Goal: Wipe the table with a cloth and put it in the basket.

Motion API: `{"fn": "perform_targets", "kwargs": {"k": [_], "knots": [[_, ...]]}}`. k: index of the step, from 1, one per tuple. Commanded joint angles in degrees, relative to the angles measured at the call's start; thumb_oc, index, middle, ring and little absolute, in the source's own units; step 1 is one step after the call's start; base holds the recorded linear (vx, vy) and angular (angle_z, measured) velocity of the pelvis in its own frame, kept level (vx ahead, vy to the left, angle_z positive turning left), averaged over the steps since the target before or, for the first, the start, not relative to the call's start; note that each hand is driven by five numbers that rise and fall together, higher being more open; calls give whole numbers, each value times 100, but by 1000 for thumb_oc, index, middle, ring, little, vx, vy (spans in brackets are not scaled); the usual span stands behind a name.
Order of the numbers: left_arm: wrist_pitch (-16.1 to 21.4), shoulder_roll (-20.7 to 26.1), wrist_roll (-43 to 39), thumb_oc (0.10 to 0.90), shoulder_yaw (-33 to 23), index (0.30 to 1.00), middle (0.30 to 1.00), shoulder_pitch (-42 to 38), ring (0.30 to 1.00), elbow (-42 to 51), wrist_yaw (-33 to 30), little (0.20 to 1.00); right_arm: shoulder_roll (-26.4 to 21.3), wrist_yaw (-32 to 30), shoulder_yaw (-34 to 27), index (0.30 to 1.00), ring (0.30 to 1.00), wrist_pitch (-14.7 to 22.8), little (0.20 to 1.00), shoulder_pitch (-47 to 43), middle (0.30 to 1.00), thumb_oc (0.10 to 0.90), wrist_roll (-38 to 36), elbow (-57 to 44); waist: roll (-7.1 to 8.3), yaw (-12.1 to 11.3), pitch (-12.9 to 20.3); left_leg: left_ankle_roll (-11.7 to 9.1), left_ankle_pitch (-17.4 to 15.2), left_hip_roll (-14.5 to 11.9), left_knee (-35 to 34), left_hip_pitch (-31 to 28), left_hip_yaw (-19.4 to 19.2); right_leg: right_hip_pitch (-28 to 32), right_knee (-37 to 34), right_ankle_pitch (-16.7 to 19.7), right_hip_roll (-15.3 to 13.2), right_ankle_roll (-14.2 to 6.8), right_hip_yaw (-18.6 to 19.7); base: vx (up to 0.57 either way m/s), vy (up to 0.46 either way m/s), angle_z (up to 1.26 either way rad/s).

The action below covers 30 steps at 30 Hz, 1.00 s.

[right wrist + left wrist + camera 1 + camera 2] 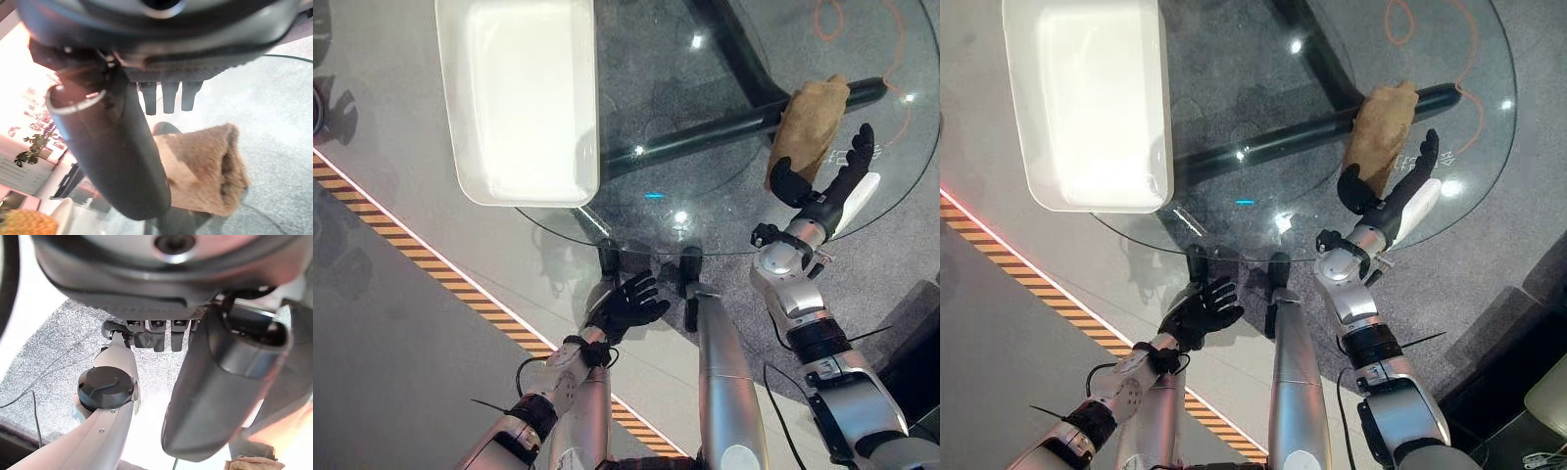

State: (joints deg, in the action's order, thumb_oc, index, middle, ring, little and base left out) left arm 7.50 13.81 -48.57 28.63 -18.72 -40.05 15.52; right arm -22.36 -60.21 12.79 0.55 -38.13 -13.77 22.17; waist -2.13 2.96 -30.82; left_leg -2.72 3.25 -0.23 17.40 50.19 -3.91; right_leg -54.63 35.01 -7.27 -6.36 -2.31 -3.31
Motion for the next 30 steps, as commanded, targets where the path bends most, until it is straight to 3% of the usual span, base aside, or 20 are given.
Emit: {"fn": "perform_targets", "kwargs": {"k": [1,19,29,30], "knots": [[-173,-114,-50,800,372,900,900,422,900,209,81,900,-510,-518,-260,900,900,237,900,51,900,800,139,-458,-120,4,103,483,-858,365,1401,366,-58,77,-1238,1056,335,9,35,0,0,0],[-308,-66,-216,800,479,900,900,285,900,478,74,900,-642,-190,-158,900,900,272,900,-392,900,800,-529,195,-217,-98,103,484,-853,460,1576,875,-24,-421,-1114,1168,313,-30,-4,5,1,2],[-364,3,-322,800,512,900,900,214,900,573,75,900,-754,124,-15,900,900,78,900,-727,900,800,-767,443,-216,-158,103,479,-828,477,1572,1000,12,-570,-1080,1208,302,-49,-45,0,0,0],[-377,0,-322,800,509,900,900,209,900,586,66,900,-750,126,-14,754,754,59,730,-749,754,630,-770,444,-217,-163,103,479,-831,478,1576,1011,12,-578,-1078,1206,301,-49,-48,0,0,0]]}}
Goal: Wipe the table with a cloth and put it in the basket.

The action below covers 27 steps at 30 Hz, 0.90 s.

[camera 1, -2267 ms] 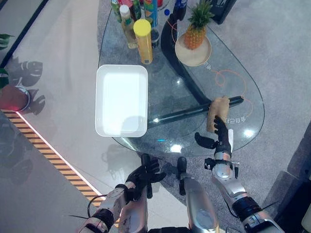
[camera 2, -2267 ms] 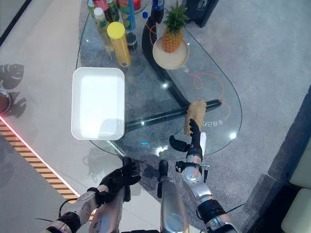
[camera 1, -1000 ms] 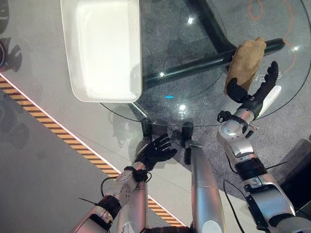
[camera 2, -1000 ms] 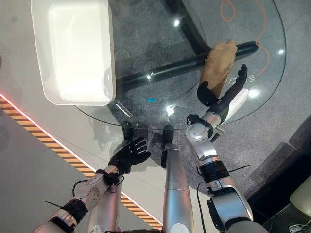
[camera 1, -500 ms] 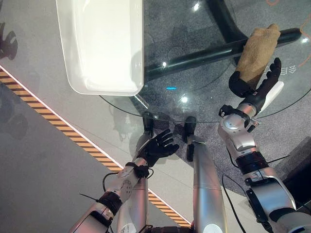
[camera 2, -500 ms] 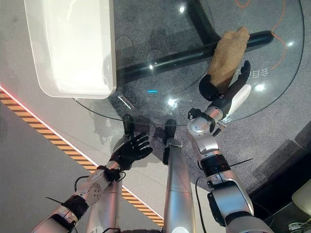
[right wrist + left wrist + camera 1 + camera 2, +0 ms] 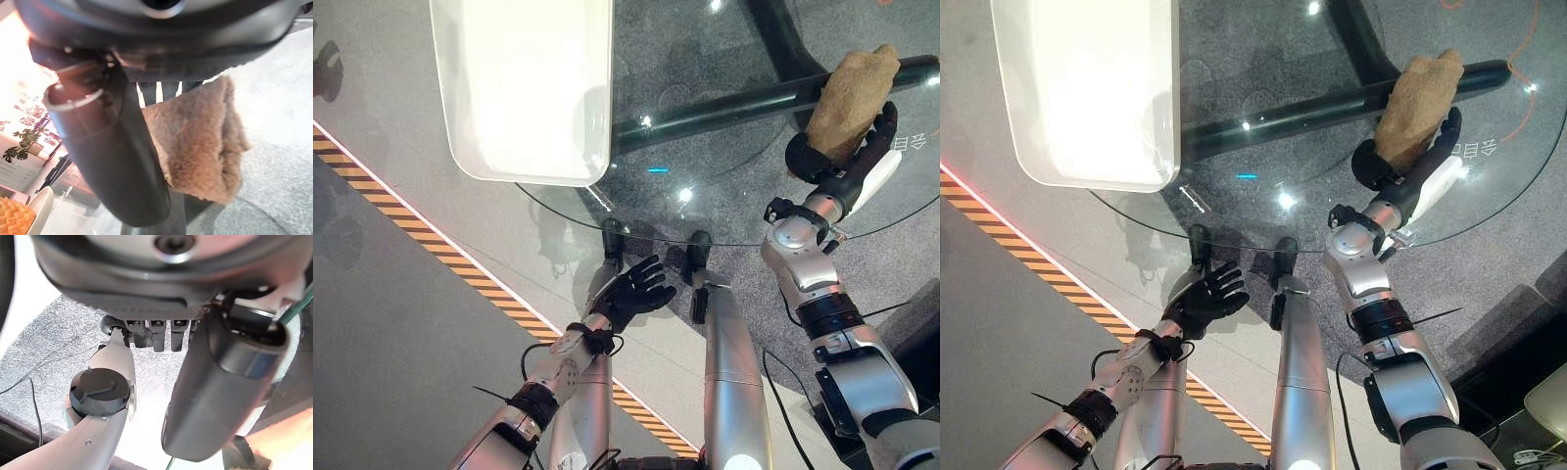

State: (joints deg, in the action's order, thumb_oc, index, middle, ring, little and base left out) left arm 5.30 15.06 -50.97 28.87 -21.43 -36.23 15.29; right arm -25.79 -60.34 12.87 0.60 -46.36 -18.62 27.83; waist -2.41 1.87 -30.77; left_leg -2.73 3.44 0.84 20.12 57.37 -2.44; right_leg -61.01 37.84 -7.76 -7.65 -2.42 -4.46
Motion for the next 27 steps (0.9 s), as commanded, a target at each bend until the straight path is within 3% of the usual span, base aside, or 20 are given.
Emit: {"fn": "perform_targets", "kwargs": {"k": [1,3,27], "knots": [[-165,-125,-85,800,481,900,900,474,900,206,86,900,-409,139,-19,566,566,31,510,54,566,410,-296,-130,-191,-59,98,478,-854,374,1308,303,-132,50,-1357,1254,426,-40,64,0,0,0],[-147,-120,-102,800,494,900,900,479,900,197,88,900,-394,140,-21,300,300,31,200,39,300,100,-289,-127,-189,-64,98,479,-855,377,1298,301,-124,44,-1356,1255,426,-42,58,0,0,0],[-93,-221,-59,800,507,900,900,477,900,201,14,900,-275,46,-25,300,300,72,200,80,300,100,-397,-78,-196,-83,98,486,-837,398,1179,233,-156,103,-1479,1286,434,-64,58,0,0,0]]}}
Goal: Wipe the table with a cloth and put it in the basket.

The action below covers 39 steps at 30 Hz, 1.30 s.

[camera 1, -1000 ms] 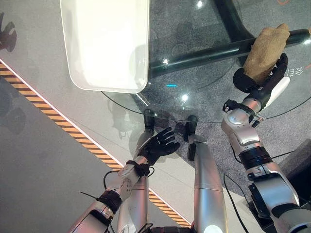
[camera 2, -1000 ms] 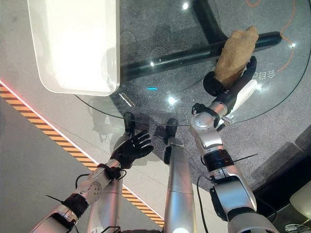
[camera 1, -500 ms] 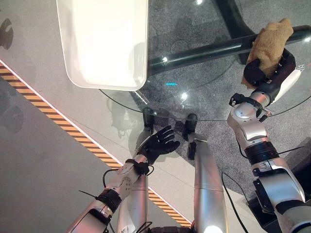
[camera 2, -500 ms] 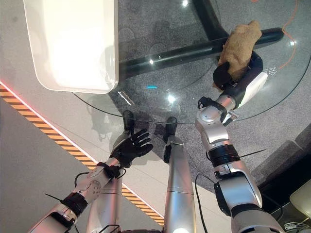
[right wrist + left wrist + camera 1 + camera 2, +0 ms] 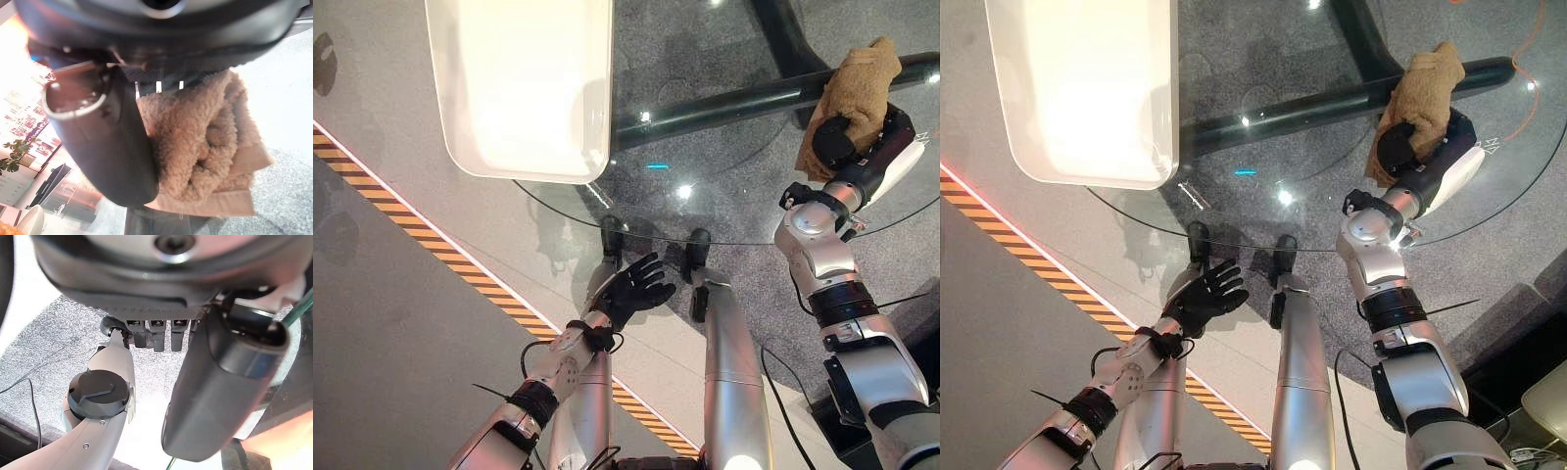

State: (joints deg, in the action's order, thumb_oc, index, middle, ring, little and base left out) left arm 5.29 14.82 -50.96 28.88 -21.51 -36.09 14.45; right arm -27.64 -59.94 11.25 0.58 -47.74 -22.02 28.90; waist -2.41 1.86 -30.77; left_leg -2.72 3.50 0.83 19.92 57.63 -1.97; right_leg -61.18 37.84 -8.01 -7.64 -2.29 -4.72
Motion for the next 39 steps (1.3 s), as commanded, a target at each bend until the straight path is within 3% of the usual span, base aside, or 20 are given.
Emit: {"fn": "perform_targets", "kwargs": {"k": [1,5,9,14,21,33,34,39], "knots": [[-97,-204,-66,800,501,900,900,482,900,193,100,900,-106,-90,123,300,300,195,200,186,300,100,-54,-155,-201,-90,98,486,-847,397,1204,206,-200,119,-1472,1307,431,-79,87,9,35,0],[-62,-178,-129,800,533,900,900,493,900,220,83,900,-202,-236,15,300,300,455,200,87,300,100,-46,-170,-218,-97,98,489,-860,404,1195,191,-199,133,-1475,1304,428,-97,85,7,37,0],[-43,-157,-183,800,555,900,900,500,900,254,49,900,-254,-185,-17,300,300,461,200,-32,300,100,3,-209,-229,-113,98,499,-870,416,1198,199,-192,124,-1464,1299,433,-102,89,1,11,0],[-80,-147,-257,800,524,900,900,490,900,268,76,900,-330,355,95,300,300,286,200,-266,300,100,9,-202,-248,-150,98,504,-857,423,1152,173,-183,136,-1481,1300,413,-106,68,2,19,0],[-21,-194,-226,800,464,900,900,497,900,227,161,900,-190,1651,494,300,300,-110,200,-239,300,100,416,-548,-266,-173,98,497,-826,425,1125,198,-197,94,-1443,1245,393,-93,30,1,10,0],[28,-288,-145,800,444,900,900,469,900,221,167,900,178,2726,1234,300,300,-358,200,155,300,100,1144,-846,-264,-169,98,471,-767,424,1078,272,-200,17,-1408,1199,359,-98,-21,5,4,-1],[35,-303,-140,800,502,900,900,602,900,222,163,900,230,2803,1314,300,300,-346,200,331,300,100,1213,-852,-277,-199,98,445,-947,402,1110,54,-163,216,-1350,1029,387,-134,-14,52,6,-1],[15,-318,-110,800,532,900,900,607,900,279,109,900,357,3218,1654,300,300,-340,200,560,300,100,1637,-946,-269,-193,98,434,-910,421,1075,83,-154,182,-1362,1037,366,-148,-42,11,0,0]]}}
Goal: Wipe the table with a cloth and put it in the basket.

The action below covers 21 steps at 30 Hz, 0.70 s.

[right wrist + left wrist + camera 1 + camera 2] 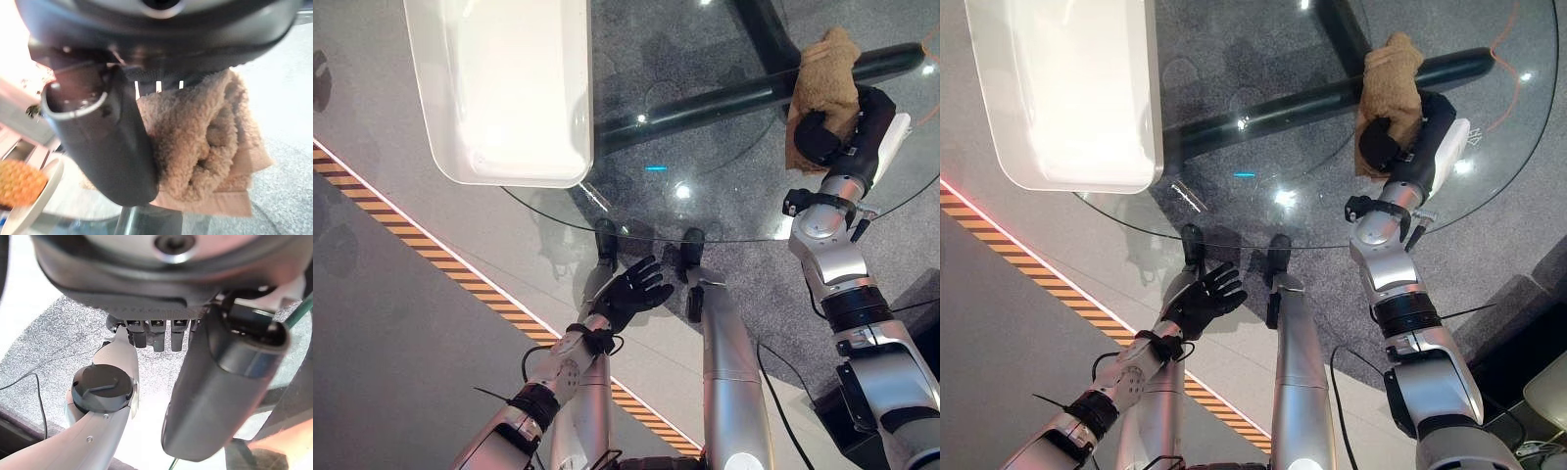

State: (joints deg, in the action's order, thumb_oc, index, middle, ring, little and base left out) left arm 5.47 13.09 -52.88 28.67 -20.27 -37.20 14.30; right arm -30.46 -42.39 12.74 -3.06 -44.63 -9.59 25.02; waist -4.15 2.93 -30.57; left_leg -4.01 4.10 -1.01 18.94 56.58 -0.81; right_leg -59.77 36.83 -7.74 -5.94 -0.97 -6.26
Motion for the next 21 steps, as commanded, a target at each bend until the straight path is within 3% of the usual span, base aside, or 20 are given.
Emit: {"fn": "perform_targets", "kwargs": {"k": [1,21], "knots": [[-12,-141,73,800,561,900,900,478,900,399,115,900,649,1528,1548,300,300,13,200,263,300,100,437,-562,-96,-299,77,562,-964,602,1172,193,-272,34,-1254,1011,190,-283,107,0,0,0],[-192,-106,2,800,643,900,900,398,900,657,-96,900,889,1587,2035,300,300,226,200,600,300,100,559,-786,-72,-291,77,549,-922,608,1216,323,-250,-100,-1168,1013,125,-305,76,3,1,1]]}}
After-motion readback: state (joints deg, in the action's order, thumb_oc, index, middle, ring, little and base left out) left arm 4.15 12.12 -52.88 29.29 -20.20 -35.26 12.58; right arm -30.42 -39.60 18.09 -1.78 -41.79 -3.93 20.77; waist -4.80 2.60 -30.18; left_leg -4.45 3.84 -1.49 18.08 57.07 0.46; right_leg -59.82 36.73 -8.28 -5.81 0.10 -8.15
